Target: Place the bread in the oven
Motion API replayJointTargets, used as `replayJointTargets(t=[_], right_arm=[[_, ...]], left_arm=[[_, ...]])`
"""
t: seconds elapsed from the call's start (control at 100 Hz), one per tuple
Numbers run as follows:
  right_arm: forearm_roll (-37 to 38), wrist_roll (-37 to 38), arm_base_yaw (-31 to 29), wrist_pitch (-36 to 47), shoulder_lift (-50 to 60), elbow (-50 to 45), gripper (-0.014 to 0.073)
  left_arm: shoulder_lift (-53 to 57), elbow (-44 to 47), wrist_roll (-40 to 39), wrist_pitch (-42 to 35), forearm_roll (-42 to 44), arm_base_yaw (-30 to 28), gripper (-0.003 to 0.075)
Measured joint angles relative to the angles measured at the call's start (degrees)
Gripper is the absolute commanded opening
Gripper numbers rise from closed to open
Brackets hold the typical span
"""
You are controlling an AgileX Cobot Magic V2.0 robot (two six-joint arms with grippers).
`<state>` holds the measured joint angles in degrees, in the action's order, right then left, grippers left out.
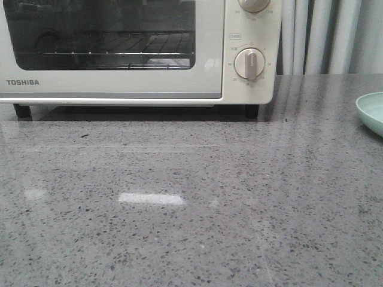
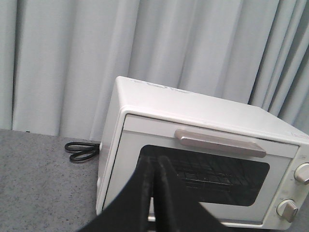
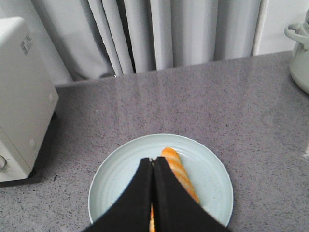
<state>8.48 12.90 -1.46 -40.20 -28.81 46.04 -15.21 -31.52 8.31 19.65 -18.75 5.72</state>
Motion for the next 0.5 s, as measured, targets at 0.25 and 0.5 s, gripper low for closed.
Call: replayJointTargets(t=[0.25, 0.5], right_arm=[[-0.39, -0.99, 0.0, -3.96, -8.89, 6.2, -0.0069], [-1.22, -2.74, 0.22, -11.5, -14.16, 12.15, -0.0069]], left_arm=[[-15.52, -13.57, 9.13, 6.35, -2.76, 0.0, -0.0021], [-28.89, -25.99, 19.32, 11.93, -11.7, 0.0, -0.0021]])
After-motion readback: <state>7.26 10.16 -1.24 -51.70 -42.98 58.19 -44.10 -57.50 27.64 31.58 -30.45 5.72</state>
